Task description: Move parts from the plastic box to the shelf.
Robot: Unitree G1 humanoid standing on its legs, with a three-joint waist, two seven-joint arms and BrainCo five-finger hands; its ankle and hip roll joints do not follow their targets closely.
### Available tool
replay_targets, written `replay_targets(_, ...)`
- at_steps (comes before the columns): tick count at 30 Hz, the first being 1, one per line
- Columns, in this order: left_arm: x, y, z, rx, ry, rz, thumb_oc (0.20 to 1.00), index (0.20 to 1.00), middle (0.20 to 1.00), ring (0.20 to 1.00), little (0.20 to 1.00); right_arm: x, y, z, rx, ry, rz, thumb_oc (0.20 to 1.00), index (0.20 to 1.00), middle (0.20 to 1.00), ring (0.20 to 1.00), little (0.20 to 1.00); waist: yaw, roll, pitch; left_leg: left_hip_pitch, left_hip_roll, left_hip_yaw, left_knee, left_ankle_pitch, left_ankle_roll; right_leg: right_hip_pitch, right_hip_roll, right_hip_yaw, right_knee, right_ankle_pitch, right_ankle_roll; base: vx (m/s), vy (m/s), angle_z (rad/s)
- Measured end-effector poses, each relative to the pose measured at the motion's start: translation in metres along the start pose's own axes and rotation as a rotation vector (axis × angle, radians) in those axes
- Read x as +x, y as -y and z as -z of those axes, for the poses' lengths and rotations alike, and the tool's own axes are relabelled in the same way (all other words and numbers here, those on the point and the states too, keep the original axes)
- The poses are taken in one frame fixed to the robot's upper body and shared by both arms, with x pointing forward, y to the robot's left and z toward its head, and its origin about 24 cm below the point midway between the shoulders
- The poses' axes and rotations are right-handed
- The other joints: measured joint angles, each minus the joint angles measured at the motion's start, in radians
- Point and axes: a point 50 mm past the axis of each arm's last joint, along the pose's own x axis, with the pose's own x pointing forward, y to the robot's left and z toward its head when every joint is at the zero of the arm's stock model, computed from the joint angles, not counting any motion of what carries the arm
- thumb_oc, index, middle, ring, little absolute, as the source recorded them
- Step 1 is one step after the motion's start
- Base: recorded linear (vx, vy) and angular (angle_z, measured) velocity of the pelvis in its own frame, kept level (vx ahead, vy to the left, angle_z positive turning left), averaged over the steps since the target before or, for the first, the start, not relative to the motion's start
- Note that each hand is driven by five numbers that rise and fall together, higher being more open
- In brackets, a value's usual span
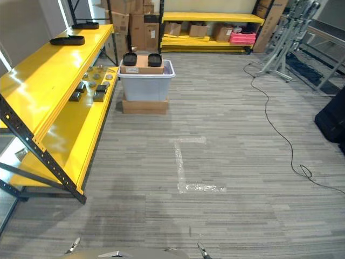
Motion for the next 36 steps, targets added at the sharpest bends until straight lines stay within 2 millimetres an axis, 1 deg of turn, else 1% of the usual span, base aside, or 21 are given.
replay_targets(1,0.0,0.001,-0.001,-0.002,0.005,0.001,1.0,1.0,1.0,1.0,1.0,0.0,0.005,-0.003,0.023,0.01,0.012,1.0,1.0,1.0,1.0,1.0,0.007,0.002,0.0,0.012,0.004,0.001,-0.016,0.009,-0.005,0.007,0.004,0.0,-0.009,0.001,-0.002,0.0,-0.001,-0.04)
replay_targets(2,0.0,0.003,0.001,-0.002,0.001,0.005,1.0,1.0,1.0,1.0,1.0,0.0,0.008,-0.009,0.059,0.027,0.023,1.0,1.0,1.0,1.0,1.0,0.008,0.011,0.001,0.023,0.009,0.001,-0.03,0.013,-0.004,0.018,0.012,-0.001,-0.021,0.005,-0.006,0.0,-0.003,-0.06)
replay_targets(3,0.0,0.003,0.001,-0.017,0.003,0.004,1.0,1.0,1.0,1.0,1.0,0.001,0.01,-0.017,0.07,0.056,0.025,1.0,1.0,1.0,1.0,1.0,0.007,0.017,-0.002,0.027,0.014,0.001,-0.033,0.015,-0.003,0.026,0.018,-0.004,-0.035,0.01,-0.012,0.0,0.0,0.0)
replay_targets(5,0.0,0.003,0.001,-0.018,0.006,0.005,1.0,1.0,1.0,1.0,1.0,0.001,0.008,-0.021,0.067,0.067,0.022,1.0,1.0,1.0,1.0,1.0,0.007,0.025,0.0,0.029,0.018,0.0,-0.033,0.02,-0.005,0.034,0.023,-0.009,-0.045,0.012,-0.014,0.0,-0.001,0.02)
replay_targets(8,0.0,0.004,-0.001,-0.018,0.011,0.005,1.0,1.0,1.0,1.0,1.0,0.001,0.007,-0.021,0.043,0.062,0.018,1.0,1.0,1.0,1.0,1.0,0.006,0.038,0.006,0.036,0.022,-0.003,-0.033,0.02,-0.005,0.057,0.031,-0.017,-0.078,0.023,-0.018,0.01,0.002,0.05)
replay_targets(9,0.0,0.005,-0.004,-0.018,0.017,0.002,1.0,1.0,1.0,1.0,1.0,0.001,0.007,-0.021,0.031,0.062,0.018,1.0,1.0,1.0,1.0,1.0,0.006,0.052,0.015,0.042,0.023,-0.006,-0.033,0.02,-0.005,0.078,0.035,-0.024,-0.105,0.037,-0.015,0.02,0.006,0.05)
replay_targets(14,0.001,0.008,-0.007,-0.023,0.026,0.008,1.0,1.0,1.0,1.0,1.0,0.001,0.009,-0.018,0.033,0.04,0.025,1.0,1.0,1.0,1.0,1.0,0.006,0.073,0.016,0.049,0.024,-0.017,-0.035,0.018,-0.006,0.116,0.046,-0.028,-0.166,0.065,-0.007,0.02,0.0,0.05)
replay_targets(17,0.001,0.008,-0.008,-0.023,0.029,0.01,1.0,1.0,1.0,1.0,1.0,0.001,0.012,-0.02,0.027,0.039,0.033,1.0,1.0,1.0,1.0,1.0,0.007,0.071,0.016,0.057,0.027,-0.017,-0.04,0.016,-0.009,0.129,0.052,-0.028,-0.184,0.073,-0.008,0.0,0.0,0.0)
replay_targets(19,0.001,0.008,-0.008,-0.023,0.028,0.01,1.0,1.0,1.0,1.0,1.0,0.001,0.018,-0.022,0.021,0.045,0.048,1.0,1.0,1.0,1.0,1.0,0.007,0.069,0.017,0.058,0.027,-0.017,-0.044,0.017,-0.01,0.129,0.052,-0.029,-0.186,0.074,-0.007,0.0,0.0,0.0)
replay_targets(23,0.001,0.008,-0.01,-0.022,0.037,0.01,1.0,1.0,1.0,1.0,1.0,0.0,0.03,-0.027,-0.102,0.037,0.075,1.0,1.0,1.0,1.0,1.0,0.011,0.062,0.021,0.057,0.026,-0.017,-0.048,0.019,-0.012,0.127,0.052,-0.028,-0.191,0.078,-0.005,0.01,0.01,0.0)
replay_targets(28,0.001,0.007,-0.012,-0.004,0.041,0.02,1.0,1.0,1.0,1.0,1.0,-0.002,0.042,-0.037,-0.181,0.059,0.105,1.0,1.0,1.0,1.0,1.0,0.008,0.052,0.02,0.062,0.024,-0.017,-0.053,0.019,-0.012,0.137,0.051,-0.028,-0.205,0.083,-0.003,0.04,0.049,0.0)
replay_targets(30,0.002,0.008,-0.016,0.036,0.058,0.036,1.0,1.0,1.0,1.0,1.0,-0.002,0.042,-0.045,-0.189,0.087,0.103,1.0,1.0,1.0,1.0,1.0,0.007,0.053,0.022,0.062,0.024,-0.014,-0.053,0.019,-0.011,0.14,0.052,-0.027,-0.215,0.09,-0.003,0.01,0.035,-0.02)
replay_targets(34,0.002,0.009,-0.026,0.052,0.088,0.046,1.0,1.0,1.0,1.0,1.0,-0.002,0.036,-0.059,-0.206,0.135,0.087,1.0,1.0,1.0,1.0,1.0,0.007,0.053,0.026,0.062,0.024,-0.002,-0.057,0.019,-0.011,0.142,0.053,-0.021,-0.232,0.101,-0.002,0.0,0.023,-0.07)
replay_targets(36,0.003,0.008,-0.029,0.093,0.097,0.05,1.0,1.0,1.0,1.0,1.0,-0.002,0.032,-0.067,-0.273,0.158,0.078,1.0,1.0,1.0,1.0,1.0,0.007,0.053,0.029,0.062,0.023,0.003,-0.062,0.021,-0.01,0.142,0.055,-0.017,-0.244,0.11,-0.001,0.01,0.025,-0.11)
